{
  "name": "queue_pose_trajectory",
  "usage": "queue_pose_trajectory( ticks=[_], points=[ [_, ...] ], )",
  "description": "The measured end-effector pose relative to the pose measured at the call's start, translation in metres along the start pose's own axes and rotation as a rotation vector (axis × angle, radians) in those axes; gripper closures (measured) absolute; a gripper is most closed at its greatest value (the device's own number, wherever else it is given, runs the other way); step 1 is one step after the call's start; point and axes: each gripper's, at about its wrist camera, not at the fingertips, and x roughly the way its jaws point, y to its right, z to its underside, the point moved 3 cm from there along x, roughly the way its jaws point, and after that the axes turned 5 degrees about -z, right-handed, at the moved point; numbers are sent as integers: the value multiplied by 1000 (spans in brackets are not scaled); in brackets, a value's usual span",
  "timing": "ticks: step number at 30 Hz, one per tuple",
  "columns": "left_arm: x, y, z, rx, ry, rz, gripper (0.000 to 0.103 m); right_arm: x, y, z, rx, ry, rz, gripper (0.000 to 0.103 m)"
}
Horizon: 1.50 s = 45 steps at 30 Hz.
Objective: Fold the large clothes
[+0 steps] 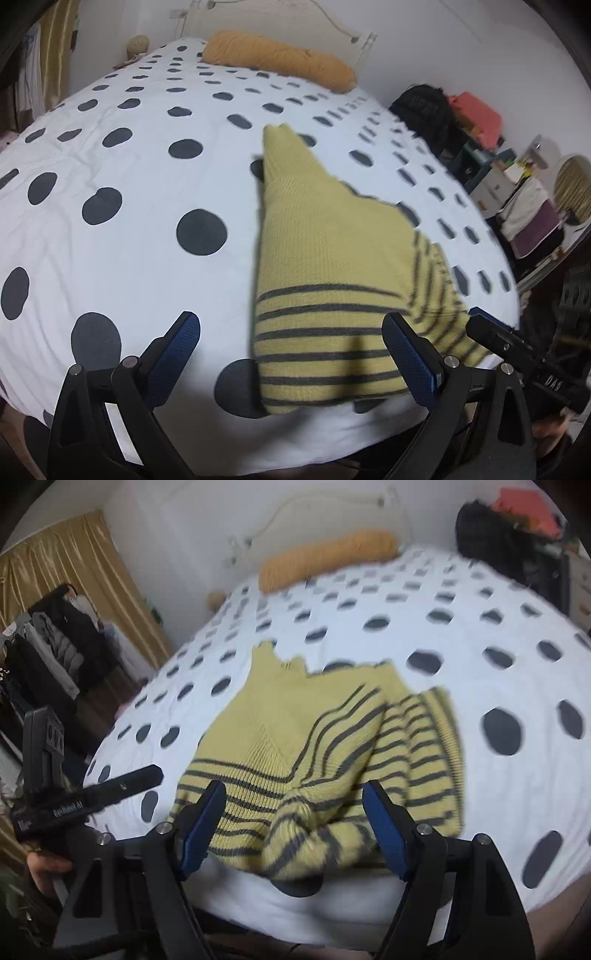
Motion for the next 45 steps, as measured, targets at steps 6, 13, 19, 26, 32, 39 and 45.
queue_pose_trajectory(
  ticks=[6, 13, 19, 26, 32, 39, 45],
  points=[
    [39, 8, 14, 22, -78, -11, 4, 58, 32, 19, 46, -234, -14, 78],
    [33, 7, 10, -37, -79, 55, 3, -2, 8, -5, -89, -90, 85, 83],
    [30, 16, 13, -25, -53, 74, 1, -31, 34, -21, -128, 6, 330, 86],
    [38, 25, 16, 13, -62, 41, 2, -5, 80, 24, 57, -43, 215, 74],
    [12, 56, -3, 92, 85, 46, 2, -47, 33, -14, -40, 68, 244, 72],
    [40, 92, 17, 208, -22, -15, 2, 37, 28, -70, 8, -97, 81, 72],
    [61, 94, 35, 269, -31, -99, 1, 80, 89, -66, 128, -178, 178, 103]
  ],
)
